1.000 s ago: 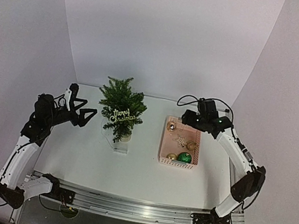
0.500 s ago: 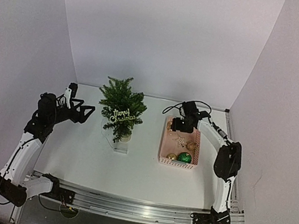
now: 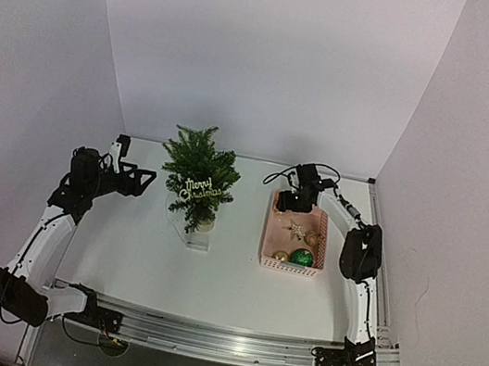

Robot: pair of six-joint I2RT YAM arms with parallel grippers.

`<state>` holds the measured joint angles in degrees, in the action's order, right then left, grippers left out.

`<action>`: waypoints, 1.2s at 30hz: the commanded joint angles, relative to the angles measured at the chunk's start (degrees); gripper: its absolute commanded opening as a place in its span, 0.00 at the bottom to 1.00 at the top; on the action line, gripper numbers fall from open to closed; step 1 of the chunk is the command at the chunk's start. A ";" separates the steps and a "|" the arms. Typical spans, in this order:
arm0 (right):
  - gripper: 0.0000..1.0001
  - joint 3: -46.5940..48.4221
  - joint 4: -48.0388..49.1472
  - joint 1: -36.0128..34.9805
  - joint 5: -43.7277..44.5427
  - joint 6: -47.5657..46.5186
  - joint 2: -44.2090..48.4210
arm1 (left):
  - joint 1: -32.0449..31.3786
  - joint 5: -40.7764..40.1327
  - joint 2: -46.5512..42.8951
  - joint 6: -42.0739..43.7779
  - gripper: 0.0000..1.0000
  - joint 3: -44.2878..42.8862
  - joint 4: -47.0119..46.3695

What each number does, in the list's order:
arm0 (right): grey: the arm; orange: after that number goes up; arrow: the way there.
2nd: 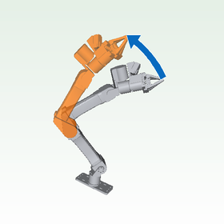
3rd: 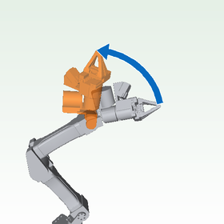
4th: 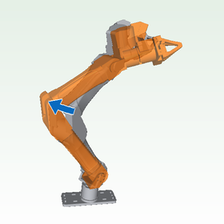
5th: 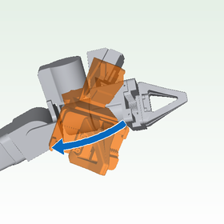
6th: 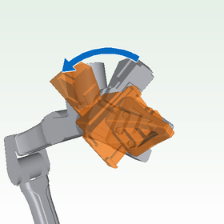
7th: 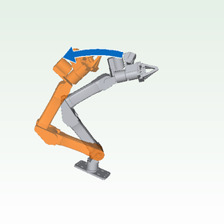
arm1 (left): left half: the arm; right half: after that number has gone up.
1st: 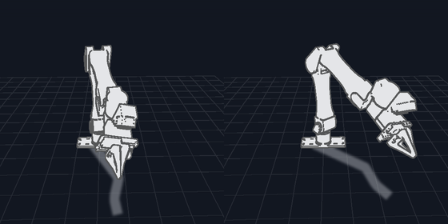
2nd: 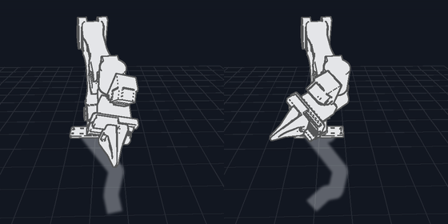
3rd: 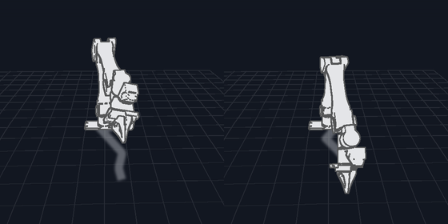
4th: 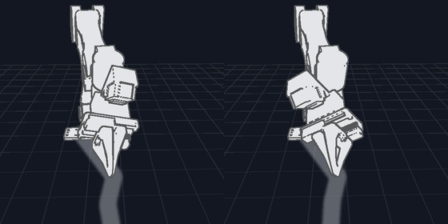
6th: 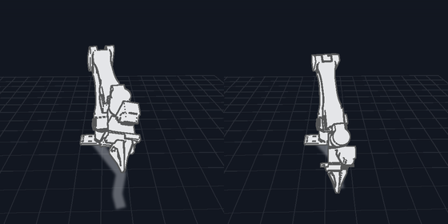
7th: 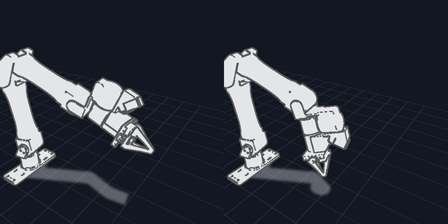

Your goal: Decorate the small christmas tree

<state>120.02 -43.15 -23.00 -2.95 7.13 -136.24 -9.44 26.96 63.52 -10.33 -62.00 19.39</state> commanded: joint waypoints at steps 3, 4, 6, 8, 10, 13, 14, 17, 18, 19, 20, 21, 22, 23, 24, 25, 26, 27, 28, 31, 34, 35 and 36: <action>0.71 2.65 -0.19 -0.10 -2.07 -2.46 -2.48 | 0.87 0.67 1.60 -0.04 0.93 -2.63 -3.31; 0.71 2.69 -0.18 -0.09 -2.28 -2.68 -2.70 | 0.90 0.85 1.79 -0.04 0.93 -2.72 -3.37; 0.70 2.87 -0.18 -0.10 -2.32 -3.07 -3.01 | 0.94 0.98 2.11 0.02 0.93 -2.87 -3.42; 0.70 3.10 -0.16 -0.08 -1.84 -3.43 -3.18 | 0.99 1.07 2.40 -0.03 0.93 -2.99 -3.44; 0.70 3.33 -0.17 -0.05 -1.58 -3.82 -3.42 | 1.06 1.08 2.64 -0.50 0.93 -2.95 -3.68; 0.71 3.77 -0.10 -0.05 -2.06 -4.20 -3.80 | 1.33 1.44 3.08 -1.26 0.93 -3.12 -4.10; 0.70 4.17 -0.09 -0.05 -2.19 -4.20 -3.96 | 1.40 1.56 3.18 -1.39 0.93 -3.14 -4.17; 0.70 5.15 -0.08 -0.07 -2.36 -4.12 -4.78 | 1.60 1.97 3.57 -1.84 0.93 -3.25 -4.30; 0.70 5.44 -0.09 -0.05 -2.43 -4.08 -5.07 | 1.69 2.07 3.64 -1.99 0.93 -3.30 -4.33; 0.70 5.56 -0.06 -0.08 -2.50 -4.06 -5.19 | 1.79 2.21 3.72 -2.18 0.93 -3.30 -4.36; 0.70 5.65 -0.02 -0.09 -2.56 -4.05 -5.31 | 1.92 2.37 3.79 -2.39 0.93 -3.31 -4.38; 0.70 5.67 0.02 -0.10 -2.70 -4.05 -5.39 | 2.04 2.59 3.83 -2.58 0.93 -3.26 -4.40; 0.70 5.67 0.06 -0.10 -2.89 -4.08 -5.46 | 2.15 2.78 3.84 -2.78 0.93 -3.23 -4.42; 0.70 5.66 0.10 -0.07 -3.14 -4.13 -5.53 | 2.23 2.95 3.84 -2.99 0.93 -3.22 -4.41; 0.69 5.61 0.18 -0.08 -3.36 -4.14 -5.58 | 2.32 3.23 3.92 -3.15 0.93 -3.18 -4.33; 0.69 5.55 0.23 -0.08 -3.55 -4.12 -5.64 | 2.43 3.44 3.97 -3.33 0.93 -3.18 -4.30; 0.68 5.46 0.26 -0.07 -3.69 -4.07 -5.68 | 2.54 3.62 4.01 -3.49 0.93 -3.17 -4.32; 0.68 5.36 0.26 -0.07 -3.78 -4.01 -5.70 | 2.62 3.83 4.06 -3.63 0.93 -3.13 -4.35; 0.67 5.22 0.33 -0.09 -3.89 -3.97 -5.63 | 2.61 3.94 4.07 -3.76 0.93 -3.09 -4.47; 0.65 4.61 0.67 -0.04 -4.66 -4.02 -5.36 | 2.73 4.08 4.06 -3.89 0.93 -3.07 -4.71; 0.62 4.32 1.01 -0.06 -4.86 -4.01 -5.47 | 2.85 4.32 4.03 -4.06 0.93 -3.00 -4.73; 0.61 4.21 1.10 -0.04 -4.84 -4.04 -5.52 | 2.88 4.42 4.01 -4.15 0.93 -2.95 -4.74; 0.59 4.13 1.19 -0.07 -4.76 -3.99 -5.52 | 2.89 4.53 4.03 -4.22 0.93 -2.92 -4.87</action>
<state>123.55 -42.96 -23.01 -6.21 3.46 -140.70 -7.03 30.08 67.31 -13.65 -62.57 17.22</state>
